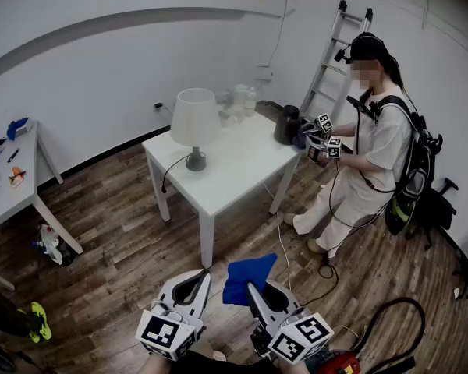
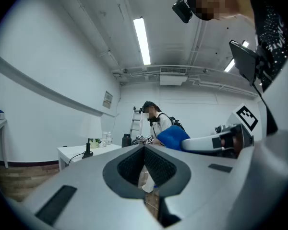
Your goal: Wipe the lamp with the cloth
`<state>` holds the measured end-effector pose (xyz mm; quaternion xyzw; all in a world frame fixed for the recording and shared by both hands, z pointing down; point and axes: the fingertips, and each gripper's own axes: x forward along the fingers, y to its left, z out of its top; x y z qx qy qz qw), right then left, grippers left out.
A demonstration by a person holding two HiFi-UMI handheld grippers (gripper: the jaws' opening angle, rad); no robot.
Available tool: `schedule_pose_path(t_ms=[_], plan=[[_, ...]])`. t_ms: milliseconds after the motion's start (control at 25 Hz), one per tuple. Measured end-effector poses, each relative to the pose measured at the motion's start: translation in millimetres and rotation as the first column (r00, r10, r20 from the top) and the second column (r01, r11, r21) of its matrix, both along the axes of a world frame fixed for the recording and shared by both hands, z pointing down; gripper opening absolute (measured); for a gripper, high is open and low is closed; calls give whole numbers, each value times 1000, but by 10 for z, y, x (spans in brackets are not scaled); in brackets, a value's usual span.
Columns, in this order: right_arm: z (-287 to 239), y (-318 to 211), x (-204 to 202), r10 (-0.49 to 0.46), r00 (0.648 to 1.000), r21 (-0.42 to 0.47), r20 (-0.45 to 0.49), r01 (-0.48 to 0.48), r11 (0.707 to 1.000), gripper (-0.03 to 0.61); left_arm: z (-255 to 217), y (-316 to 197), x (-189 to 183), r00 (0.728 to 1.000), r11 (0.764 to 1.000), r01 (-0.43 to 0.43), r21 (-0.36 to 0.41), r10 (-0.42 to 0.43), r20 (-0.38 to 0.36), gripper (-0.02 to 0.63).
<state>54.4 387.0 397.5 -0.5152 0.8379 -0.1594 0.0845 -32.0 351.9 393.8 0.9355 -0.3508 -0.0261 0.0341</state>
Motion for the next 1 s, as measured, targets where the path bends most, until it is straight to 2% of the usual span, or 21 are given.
schedule_pose_path(t_ms=[360,560,1000], plan=[[100,-400,183,1,1000,-12,3,-1,1000,78,84,-464,101,999,999,41,-18,-41,5,9],[90,-766,269,21,1000,-14,10,-21,1000,78,98,-831,221,1000,1000,4,-4,-4,-6,9],[-47,-1967,203,-6,1000,-27,-7,6,1000,78,-43,-2069,257,1000,1000,-2,-15,2,-25,9]])
